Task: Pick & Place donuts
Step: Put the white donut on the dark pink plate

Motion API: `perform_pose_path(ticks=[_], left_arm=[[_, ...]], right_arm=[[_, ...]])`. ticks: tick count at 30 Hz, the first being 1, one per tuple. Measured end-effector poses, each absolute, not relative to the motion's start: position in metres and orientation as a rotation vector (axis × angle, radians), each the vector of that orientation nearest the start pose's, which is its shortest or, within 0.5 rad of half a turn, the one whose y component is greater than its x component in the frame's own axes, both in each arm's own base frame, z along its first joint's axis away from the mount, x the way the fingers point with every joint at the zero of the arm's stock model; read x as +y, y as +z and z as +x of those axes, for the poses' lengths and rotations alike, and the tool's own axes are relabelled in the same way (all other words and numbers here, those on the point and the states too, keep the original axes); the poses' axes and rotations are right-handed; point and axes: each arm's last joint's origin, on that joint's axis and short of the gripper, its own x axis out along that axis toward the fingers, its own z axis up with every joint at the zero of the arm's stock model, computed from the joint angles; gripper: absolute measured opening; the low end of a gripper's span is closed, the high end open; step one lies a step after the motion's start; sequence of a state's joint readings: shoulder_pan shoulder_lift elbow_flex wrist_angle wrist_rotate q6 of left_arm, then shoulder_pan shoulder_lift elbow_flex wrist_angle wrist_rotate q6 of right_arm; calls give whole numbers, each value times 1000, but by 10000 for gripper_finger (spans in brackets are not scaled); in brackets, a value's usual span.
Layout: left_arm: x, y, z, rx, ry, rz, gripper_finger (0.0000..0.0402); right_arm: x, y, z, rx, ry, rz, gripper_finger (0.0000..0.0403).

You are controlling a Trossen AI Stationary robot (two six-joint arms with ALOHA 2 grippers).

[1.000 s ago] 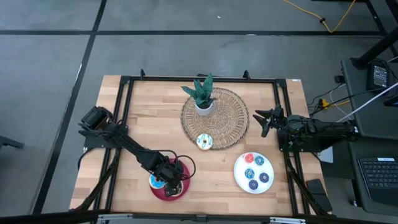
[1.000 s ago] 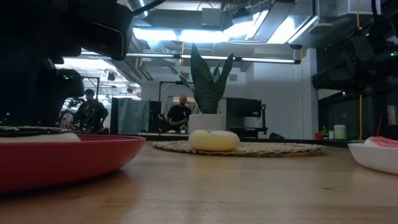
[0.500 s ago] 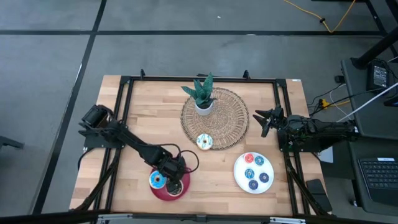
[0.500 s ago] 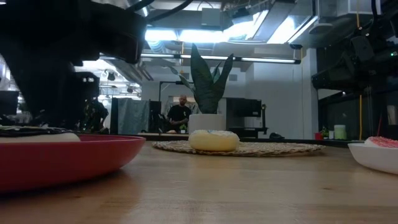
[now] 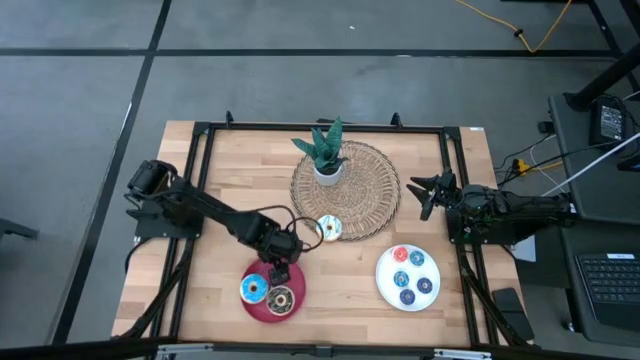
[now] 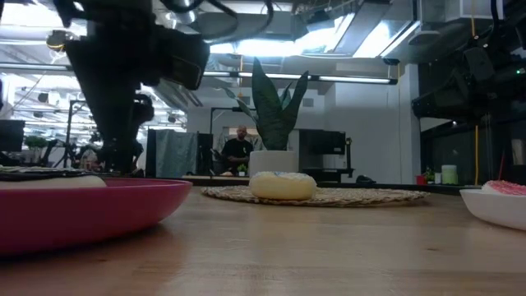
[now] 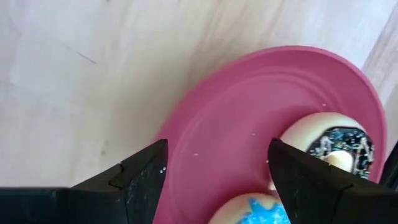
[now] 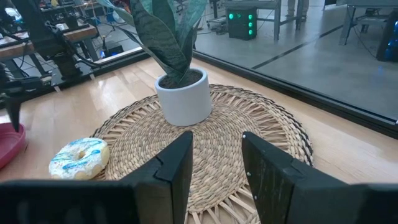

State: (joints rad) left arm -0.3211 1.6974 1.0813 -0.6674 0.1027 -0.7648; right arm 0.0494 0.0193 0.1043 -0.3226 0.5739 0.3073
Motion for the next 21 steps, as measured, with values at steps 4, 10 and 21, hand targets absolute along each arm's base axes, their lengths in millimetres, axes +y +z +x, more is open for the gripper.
perform_pose_path(ticks=[4,10,21], left_arm=[[-88,181,301,1369,130,-491,267],[-68,202,309,1370,151,-346,267],[-32,256,349,1207,247,-240,267]], right_arm=[[-12,168,85,146,-552,226,140],[-11,168,85,146,-552,226,140],[-11,168,85,147,-551,225,140]])
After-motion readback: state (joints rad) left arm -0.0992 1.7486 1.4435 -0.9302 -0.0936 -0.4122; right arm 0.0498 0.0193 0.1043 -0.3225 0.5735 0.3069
